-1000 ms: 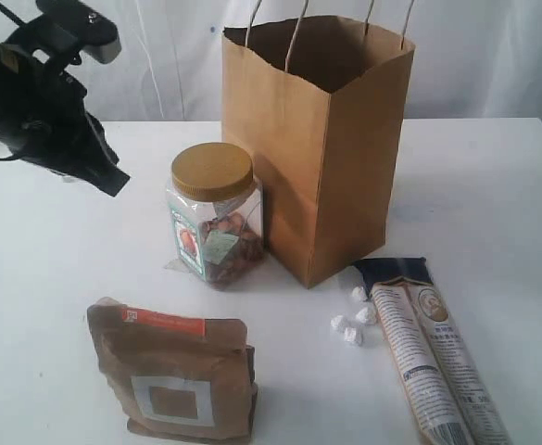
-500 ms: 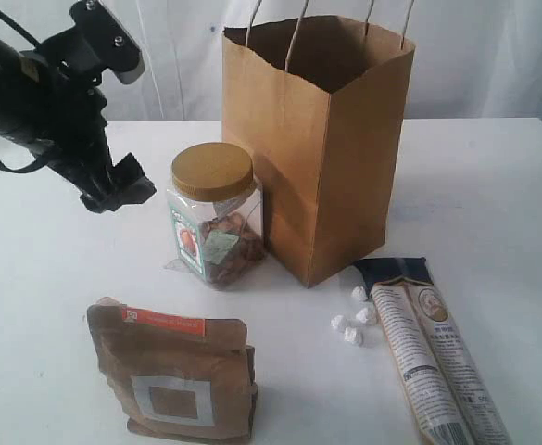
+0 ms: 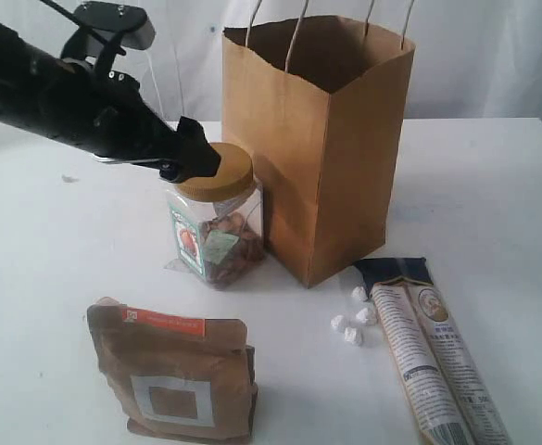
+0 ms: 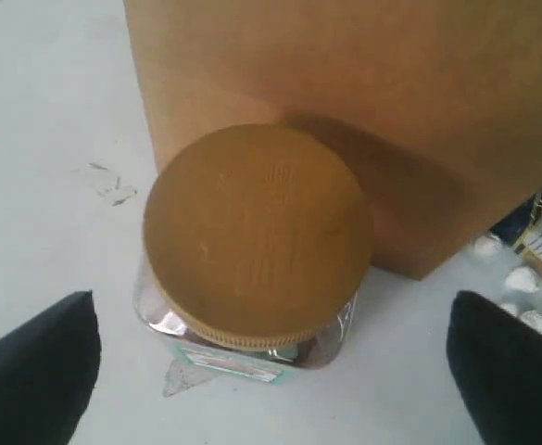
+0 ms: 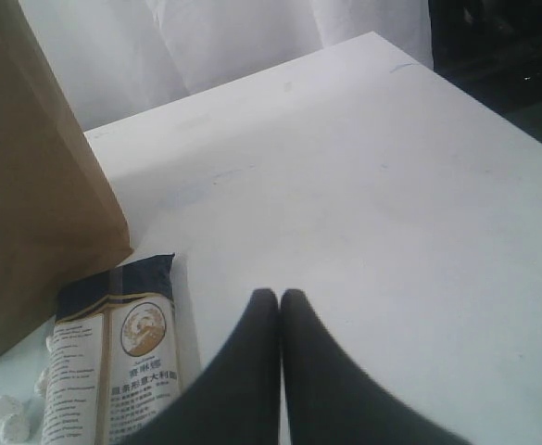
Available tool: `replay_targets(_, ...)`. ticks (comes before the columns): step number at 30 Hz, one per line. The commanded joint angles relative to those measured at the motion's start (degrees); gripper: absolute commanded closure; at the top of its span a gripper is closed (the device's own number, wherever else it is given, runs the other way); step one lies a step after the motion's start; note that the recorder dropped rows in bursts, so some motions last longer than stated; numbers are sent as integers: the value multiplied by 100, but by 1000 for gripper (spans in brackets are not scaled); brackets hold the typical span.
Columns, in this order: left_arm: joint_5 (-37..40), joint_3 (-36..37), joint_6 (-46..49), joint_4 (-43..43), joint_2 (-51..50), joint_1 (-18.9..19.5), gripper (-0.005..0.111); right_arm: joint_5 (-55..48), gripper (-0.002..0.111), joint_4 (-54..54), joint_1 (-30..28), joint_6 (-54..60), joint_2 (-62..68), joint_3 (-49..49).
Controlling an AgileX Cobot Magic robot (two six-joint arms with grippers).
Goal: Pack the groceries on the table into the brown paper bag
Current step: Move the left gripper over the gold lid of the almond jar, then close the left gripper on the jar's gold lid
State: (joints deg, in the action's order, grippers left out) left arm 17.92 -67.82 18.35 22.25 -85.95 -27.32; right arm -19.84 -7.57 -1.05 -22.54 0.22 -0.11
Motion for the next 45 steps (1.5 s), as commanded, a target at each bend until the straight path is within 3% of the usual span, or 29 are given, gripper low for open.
replay_targets(1, 147, -343, 590, 173, -268, -21, 2, 24, 108, -10, -34, -18, -22, 11)
replay_targets(8, 427, -1186, 1031, 173, -771, -21, 2, 24, 108, -10, -34, -18, -22, 11)
replay_targets(16, 1475, -1631, 2764, 876, -1178, -21, 2, 24, 108, -10, -34, -18, -22, 11)
replay_targets(22, 944, -1631, 3078, 980, -1366, -21, 2, 24, 108, -10, -34, -18, -22, 11)
replay_targets(31, 861, -1621, 3302, 389, -1593, -21, 2, 24, 108, -10, -34, -18, -22, 11)
replay_targets(45, 511, -1621, 3284, 359, -1709, -9, 2, 24, 108, -10, -34, -18, -22, 11)
